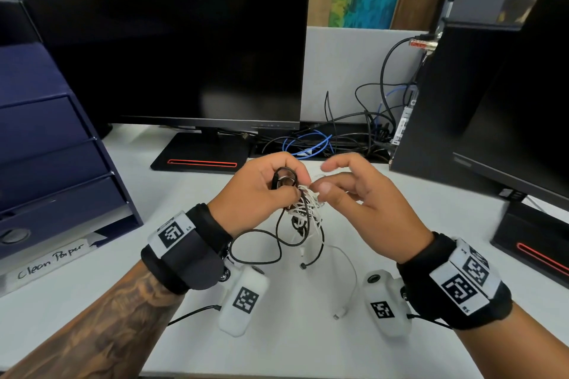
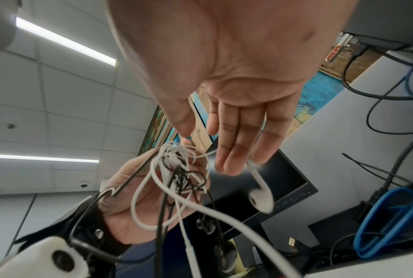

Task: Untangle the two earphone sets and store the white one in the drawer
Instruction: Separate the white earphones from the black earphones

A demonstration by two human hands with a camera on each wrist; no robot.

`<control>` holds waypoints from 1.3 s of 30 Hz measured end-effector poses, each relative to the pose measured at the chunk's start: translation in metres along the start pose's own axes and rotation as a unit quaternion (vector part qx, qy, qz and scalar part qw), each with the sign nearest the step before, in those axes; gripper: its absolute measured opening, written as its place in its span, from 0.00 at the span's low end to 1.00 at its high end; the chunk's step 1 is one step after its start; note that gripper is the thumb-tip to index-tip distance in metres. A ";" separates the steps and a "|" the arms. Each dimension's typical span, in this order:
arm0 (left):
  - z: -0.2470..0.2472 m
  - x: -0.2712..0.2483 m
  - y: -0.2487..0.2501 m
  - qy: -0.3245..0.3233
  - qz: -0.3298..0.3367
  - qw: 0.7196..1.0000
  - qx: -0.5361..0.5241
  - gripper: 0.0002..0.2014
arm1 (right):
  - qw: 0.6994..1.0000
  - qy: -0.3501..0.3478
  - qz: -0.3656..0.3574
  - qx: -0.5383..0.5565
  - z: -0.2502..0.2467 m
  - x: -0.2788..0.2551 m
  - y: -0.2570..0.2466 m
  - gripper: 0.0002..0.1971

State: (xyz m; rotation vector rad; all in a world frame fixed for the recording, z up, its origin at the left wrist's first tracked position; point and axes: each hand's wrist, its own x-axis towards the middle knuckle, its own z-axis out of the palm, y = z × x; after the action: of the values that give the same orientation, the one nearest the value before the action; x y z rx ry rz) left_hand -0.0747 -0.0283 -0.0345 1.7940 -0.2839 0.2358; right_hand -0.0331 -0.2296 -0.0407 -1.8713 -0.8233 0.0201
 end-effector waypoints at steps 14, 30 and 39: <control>0.001 -0.001 -0.008 -0.015 0.009 0.997 0.079 0.17 | 0.997 0.061 -0.017 -0.052 -0.004 0.003 0.004 0.08; 0.001 0.000 -0.013 0.001 0.047 0.985 0.165 0.16 | 0.995 0.040 0.058 -0.065 -0.006 0.005 0.008 0.07; -0.003 0.000 -0.021 -0.020 0.001 0.990 0.140 0.17 | 0.977 0.103 0.033 0.186 -0.009 0.007 -0.007 0.10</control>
State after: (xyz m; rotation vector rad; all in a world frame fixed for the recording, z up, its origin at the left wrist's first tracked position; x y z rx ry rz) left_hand -0.0680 -0.0207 -0.0533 2.0785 -0.2919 0.2503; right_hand -0.0285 -0.2315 -0.0288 -1.5168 -0.5692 0.0203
